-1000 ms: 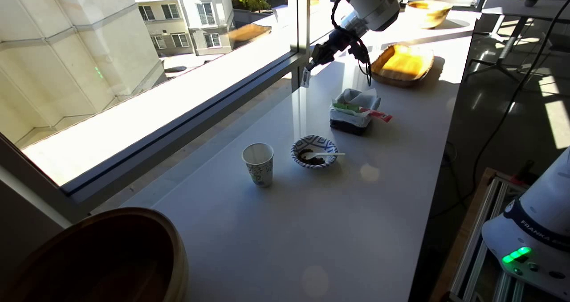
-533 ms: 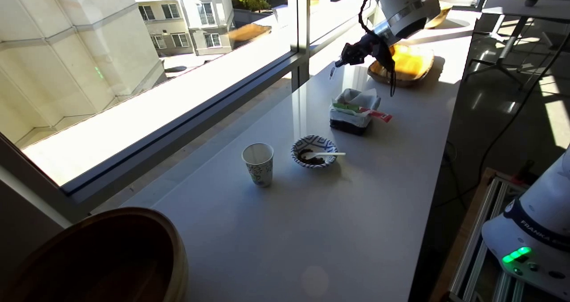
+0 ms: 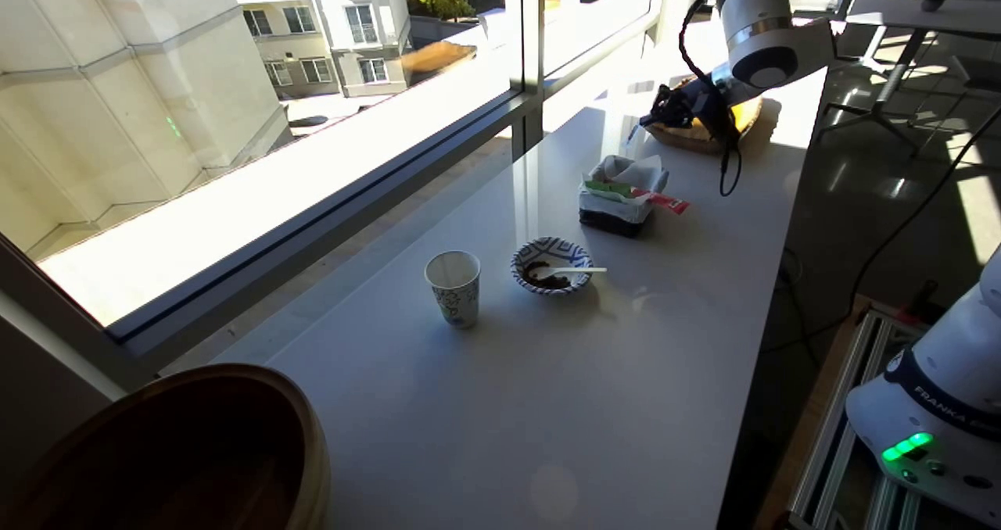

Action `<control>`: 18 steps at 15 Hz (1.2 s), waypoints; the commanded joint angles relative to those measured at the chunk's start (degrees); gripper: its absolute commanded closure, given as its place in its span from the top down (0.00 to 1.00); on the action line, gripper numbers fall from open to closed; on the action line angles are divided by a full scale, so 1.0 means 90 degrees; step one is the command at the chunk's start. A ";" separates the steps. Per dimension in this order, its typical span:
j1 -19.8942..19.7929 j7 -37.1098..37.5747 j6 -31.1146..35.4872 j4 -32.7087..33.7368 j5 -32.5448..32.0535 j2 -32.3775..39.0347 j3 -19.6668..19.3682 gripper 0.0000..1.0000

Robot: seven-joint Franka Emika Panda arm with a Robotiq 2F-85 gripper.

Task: Remove a sachet from the basket

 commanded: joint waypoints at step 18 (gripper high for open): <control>0.0033 0.0115 -0.0342 -0.1147 0.0599 0.0086 -0.0847 0.31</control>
